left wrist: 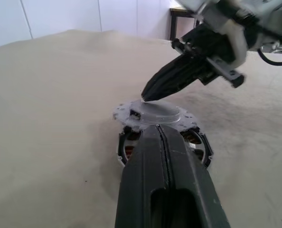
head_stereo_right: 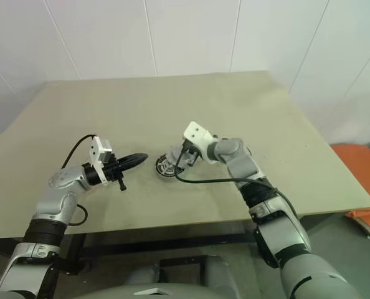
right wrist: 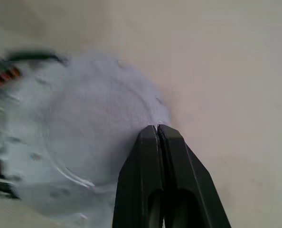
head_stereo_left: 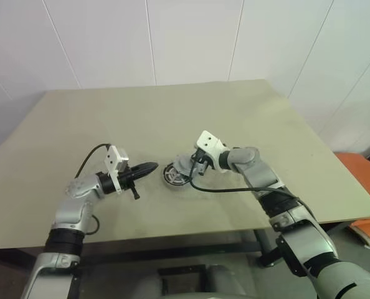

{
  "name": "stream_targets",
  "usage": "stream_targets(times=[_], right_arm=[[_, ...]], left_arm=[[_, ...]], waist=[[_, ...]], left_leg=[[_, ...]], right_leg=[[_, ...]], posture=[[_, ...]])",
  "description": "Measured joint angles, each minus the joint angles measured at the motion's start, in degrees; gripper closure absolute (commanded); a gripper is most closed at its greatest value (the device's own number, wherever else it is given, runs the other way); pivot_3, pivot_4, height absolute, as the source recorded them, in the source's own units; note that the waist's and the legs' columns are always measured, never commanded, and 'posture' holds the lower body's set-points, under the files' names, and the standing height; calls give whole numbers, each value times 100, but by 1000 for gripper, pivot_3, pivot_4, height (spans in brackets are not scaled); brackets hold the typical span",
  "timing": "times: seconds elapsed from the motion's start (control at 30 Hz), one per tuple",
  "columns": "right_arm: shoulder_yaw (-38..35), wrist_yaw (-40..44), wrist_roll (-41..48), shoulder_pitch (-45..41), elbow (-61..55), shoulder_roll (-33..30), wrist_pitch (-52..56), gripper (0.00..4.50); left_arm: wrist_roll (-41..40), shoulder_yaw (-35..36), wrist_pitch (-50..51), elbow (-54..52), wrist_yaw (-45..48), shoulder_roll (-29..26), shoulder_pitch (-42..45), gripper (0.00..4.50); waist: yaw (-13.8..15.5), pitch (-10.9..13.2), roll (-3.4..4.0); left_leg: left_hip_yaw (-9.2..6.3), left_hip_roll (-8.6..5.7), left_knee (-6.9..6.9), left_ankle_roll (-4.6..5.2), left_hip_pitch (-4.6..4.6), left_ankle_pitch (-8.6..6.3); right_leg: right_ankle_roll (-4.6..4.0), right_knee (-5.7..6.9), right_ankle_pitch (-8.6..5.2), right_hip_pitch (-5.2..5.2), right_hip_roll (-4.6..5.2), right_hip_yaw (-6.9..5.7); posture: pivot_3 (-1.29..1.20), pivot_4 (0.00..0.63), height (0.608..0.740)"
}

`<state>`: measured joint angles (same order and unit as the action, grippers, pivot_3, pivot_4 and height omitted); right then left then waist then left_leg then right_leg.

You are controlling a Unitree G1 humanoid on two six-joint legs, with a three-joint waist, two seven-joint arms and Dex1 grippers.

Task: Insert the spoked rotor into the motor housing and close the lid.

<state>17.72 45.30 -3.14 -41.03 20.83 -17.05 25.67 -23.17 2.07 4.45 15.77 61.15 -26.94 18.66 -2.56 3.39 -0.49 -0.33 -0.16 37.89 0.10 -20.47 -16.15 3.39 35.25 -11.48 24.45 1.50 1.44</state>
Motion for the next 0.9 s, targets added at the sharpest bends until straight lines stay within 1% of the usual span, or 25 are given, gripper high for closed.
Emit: stream_targets(times=[0.1,0.27,0.43,0.53,0.63,0.77,0.9], right_arm=[[-3,191,168,89,-255,-7,251,4436],[13,291,188,177,-408,-11,392,4436],[-179,-454,136,68,-64,238,358,4436],[-240,-588,106,39,-6,237,345,4436],[-158,-775,-129,20,181,178,116,4436],[130,-1008,-616,19,506,-51,-384,4436],[415,-1019,-971,22,588,-188,-812,4436]], left_arm=[[0,133,-6,97,18,-85,17,4500],[1,165,-14,116,30,-112,15,4500],[2,157,-18,114,24,-88,15,4500],[2,157,-19,114,24,-84,14,4500],[3,156,-19,115,25,-59,15,4500],[4,155,-20,116,29,-45,16,4500],[5,139,-22,133,29,19,49,4500]], waist=[[-5,0,0],[4,0,0],[-3,0,0],[2,0,0],[0,0,0],[-4,0,0],[-14,0,0]], left_leg=[[0,0,0,0,1,0],[1,0,0,0,0,0],[1,0,0,0,1,0],[1,0,0,0,-1,0],[2,-1,0,0,-2,0],[3,-2,0,0,-2,0],[3,-2,0,0,-1,0]], right_leg=[[0,1,0,0,0,0],[0,0,0,0,2,-1],[-1,2,1,0,2,0],[-1,0,1,0,2,0],[-1,-1,1,0,4,0],[-1,-2,0,0,4,0],[-1,-1,0,0,-2,0]], posture=[[0,0,740],[0,0,740],[0,0,740],[0,0,740],[0,0,740],[0,0,740],[0,0,740]])
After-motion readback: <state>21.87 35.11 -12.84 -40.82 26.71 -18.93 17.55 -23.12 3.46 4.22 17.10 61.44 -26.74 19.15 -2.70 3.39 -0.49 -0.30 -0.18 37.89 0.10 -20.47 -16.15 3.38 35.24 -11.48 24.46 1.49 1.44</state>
